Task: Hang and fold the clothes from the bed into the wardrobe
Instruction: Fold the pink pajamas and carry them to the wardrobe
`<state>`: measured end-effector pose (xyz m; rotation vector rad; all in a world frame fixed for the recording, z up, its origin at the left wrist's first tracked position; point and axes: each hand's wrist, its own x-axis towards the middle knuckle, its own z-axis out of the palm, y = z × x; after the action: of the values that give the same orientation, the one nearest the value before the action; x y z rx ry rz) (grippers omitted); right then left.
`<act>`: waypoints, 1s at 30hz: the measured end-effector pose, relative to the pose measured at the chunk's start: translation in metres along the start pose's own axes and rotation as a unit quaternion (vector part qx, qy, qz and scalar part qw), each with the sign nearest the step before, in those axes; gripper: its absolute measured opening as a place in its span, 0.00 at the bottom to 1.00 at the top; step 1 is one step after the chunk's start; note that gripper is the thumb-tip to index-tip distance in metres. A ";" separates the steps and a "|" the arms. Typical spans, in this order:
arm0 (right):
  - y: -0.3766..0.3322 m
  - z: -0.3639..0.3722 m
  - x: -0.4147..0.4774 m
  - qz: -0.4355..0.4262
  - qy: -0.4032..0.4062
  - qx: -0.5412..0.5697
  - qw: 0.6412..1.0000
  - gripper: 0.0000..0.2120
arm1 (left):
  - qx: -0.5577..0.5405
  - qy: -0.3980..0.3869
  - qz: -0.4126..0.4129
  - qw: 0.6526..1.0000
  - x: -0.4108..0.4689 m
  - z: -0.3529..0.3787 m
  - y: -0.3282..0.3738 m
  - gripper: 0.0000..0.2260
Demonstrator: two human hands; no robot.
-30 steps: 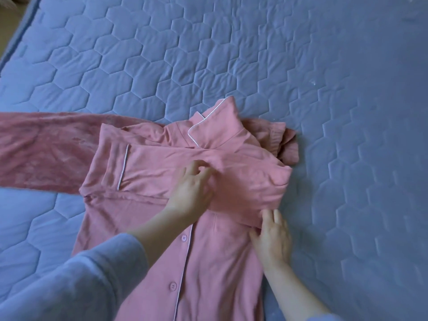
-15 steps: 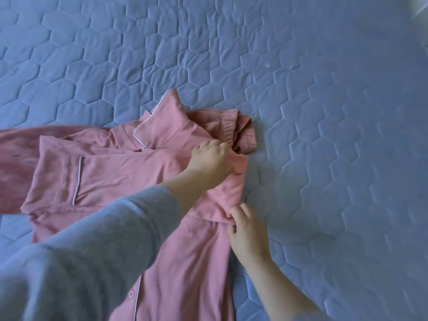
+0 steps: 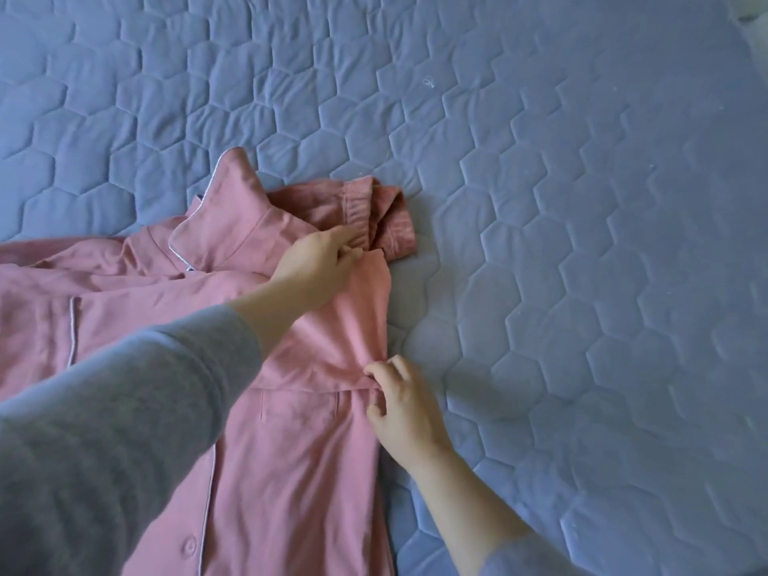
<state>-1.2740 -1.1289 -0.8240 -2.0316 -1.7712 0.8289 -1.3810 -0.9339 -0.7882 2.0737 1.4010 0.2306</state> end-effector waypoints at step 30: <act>-0.005 0.066 -0.258 0.390 0.090 0.084 0.913 0.12 | -0.005 -0.075 -0.094 0.993 -0.367 0.104 -0.035 0.14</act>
<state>-1.3345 -1.3885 -0.8172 -2.5973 -0.7187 0.9078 -1.5143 -1.2912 -0.8211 1.8939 1.4868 0.0037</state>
